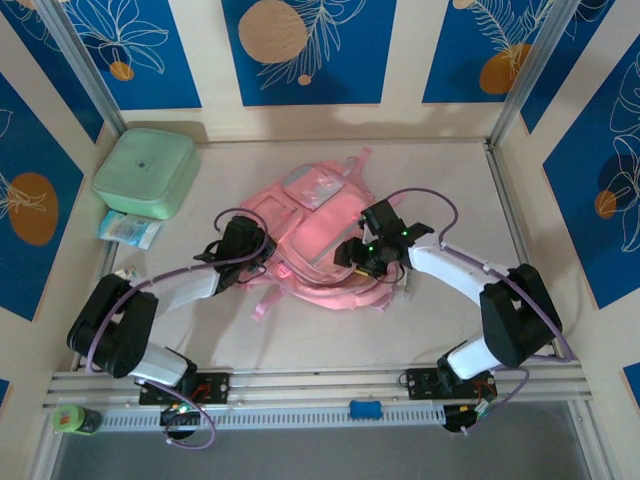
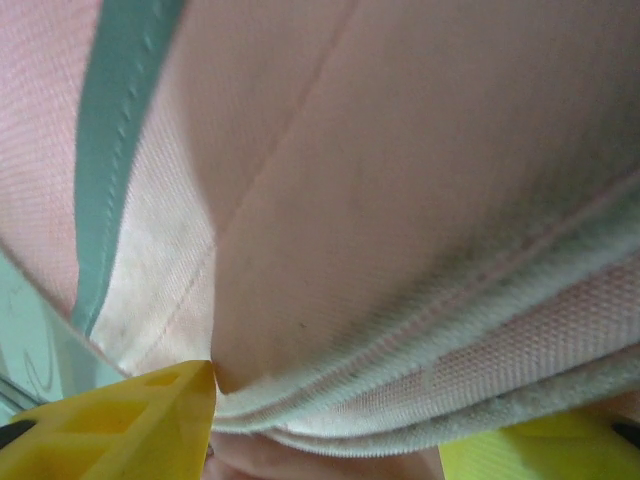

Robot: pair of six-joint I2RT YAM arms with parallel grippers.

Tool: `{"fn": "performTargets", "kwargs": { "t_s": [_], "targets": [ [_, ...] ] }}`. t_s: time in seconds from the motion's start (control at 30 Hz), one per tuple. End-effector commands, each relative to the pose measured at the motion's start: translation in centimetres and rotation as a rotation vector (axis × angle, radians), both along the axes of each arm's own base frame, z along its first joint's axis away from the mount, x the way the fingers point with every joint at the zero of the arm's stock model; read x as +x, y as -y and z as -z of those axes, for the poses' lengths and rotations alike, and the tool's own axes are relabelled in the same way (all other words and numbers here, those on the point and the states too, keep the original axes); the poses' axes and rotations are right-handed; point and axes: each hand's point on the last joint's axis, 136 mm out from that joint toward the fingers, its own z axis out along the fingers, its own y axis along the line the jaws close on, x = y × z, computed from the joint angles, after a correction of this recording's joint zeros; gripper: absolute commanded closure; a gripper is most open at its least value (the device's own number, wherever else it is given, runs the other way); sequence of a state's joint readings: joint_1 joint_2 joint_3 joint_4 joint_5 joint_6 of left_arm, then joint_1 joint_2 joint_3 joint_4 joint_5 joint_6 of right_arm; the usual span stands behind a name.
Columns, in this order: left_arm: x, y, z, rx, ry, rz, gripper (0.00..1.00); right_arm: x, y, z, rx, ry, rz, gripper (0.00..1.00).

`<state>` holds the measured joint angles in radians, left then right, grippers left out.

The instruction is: Pack books, pencil case, and school supplies into a backpack

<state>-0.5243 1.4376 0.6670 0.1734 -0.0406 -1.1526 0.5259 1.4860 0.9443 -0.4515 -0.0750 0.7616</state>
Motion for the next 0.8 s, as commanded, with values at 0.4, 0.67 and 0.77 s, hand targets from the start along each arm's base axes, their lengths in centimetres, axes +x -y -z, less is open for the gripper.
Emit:
{"fn": "performTargets", "kwargs": {
  "t_s": [0.4, 0.67, 0.77],
  "targets": [
    [-4.9, 4.0, -3.5, -0.103, 0.075, -0.025, 1.00, 8.6, 1.3, -4.1, -0.001, 0.149, -0.063, 0.26],
    [-4.8, 4.0, -4.4, -0.110, 0.091, -0.049, 1.00, 1.4, 2.8, -3.8, -0.248, 0.176, -0.075, 0.24],
    [-4.7, 4.2, -4.5, -0.122, 0.095, -0.051, 1.00, -0.9, 1.6, -3.6, -0.324, 0.225, -0.095, 0.26]
  ]
}}
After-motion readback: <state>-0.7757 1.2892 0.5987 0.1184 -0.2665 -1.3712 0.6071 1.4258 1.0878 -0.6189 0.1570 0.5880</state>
